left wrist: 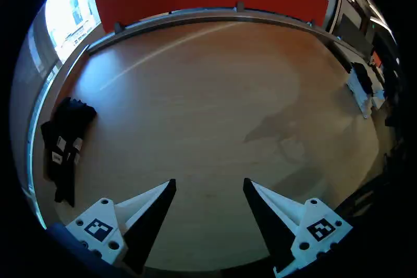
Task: Fold towel
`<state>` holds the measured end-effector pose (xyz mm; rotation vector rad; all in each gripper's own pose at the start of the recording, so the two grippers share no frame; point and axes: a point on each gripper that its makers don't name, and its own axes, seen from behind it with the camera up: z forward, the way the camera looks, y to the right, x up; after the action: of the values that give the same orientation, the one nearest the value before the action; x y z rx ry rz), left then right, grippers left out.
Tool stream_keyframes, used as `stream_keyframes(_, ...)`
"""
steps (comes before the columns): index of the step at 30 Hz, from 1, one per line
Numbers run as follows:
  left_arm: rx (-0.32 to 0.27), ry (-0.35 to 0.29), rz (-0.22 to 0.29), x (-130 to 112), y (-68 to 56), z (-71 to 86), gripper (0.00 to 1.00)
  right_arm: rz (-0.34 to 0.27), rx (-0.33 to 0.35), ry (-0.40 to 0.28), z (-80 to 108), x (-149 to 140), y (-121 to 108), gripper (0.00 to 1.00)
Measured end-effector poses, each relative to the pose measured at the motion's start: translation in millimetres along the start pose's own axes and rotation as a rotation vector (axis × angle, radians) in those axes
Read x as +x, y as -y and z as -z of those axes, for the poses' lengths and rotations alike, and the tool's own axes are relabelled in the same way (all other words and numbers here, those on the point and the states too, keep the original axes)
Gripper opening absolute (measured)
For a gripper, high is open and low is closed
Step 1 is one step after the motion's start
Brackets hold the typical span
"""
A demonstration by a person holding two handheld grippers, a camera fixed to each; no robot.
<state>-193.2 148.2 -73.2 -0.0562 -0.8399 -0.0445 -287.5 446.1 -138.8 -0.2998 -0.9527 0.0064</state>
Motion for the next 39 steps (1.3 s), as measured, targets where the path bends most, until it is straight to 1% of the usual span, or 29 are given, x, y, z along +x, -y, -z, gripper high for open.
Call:
stream_keyframes(3,-0.001,0.000,-0.002,0.7,0.0,-0.4,0.96,0.002,-0.001,-0.006,0.5,0.9,0.2,0.08)
stream_keyframes(8,-0.002,-0.001,-0.002,1.5,-0.5,-0.5,0.96,0.005,-0.019,-0.025,3.6,3.8,-3.9,0.33)
stream_keyframes(11,-0.005,-0.003,0.000,2.7,-1.0,-0.6,0.96,0.009,-0.023,-0.034,6.4,4.8,-5.3,0.45)
stream_keyframes(13,-0.006,-0.005,0.000,3.6,-1.4,-0.6,0.96,0.011,-0.024,-0.037,8.3,4.8,-5.5,0.51)
stream_keyframes(17,-0.009,-0.009,-0.001,4.6,-2.1,-0.4,0.96,0.017,-0.032,-0.040,11.4,4.3,-6.5,0.57)
stream_keyframes(19,-0.010,-0.010,-0.001,4.7,-2.6,-0.4,0.96,0.020,-0.039,-0.042,13.0,3.9,-8.1,0.59)
stream_keyframes(25,-0.012,-0.014,0.003,4.9,-2.7,0.3,0.96,0.023,-0.054,-0.042,17.0,2.9,-13.3,0.61)
stream_keyframes(39,-0.014,-0.025,0.009,5.4,-0.7,2.2,0.96,0.028,-0.074,-0.039,27.8,-5.5,-21.1,0.62)
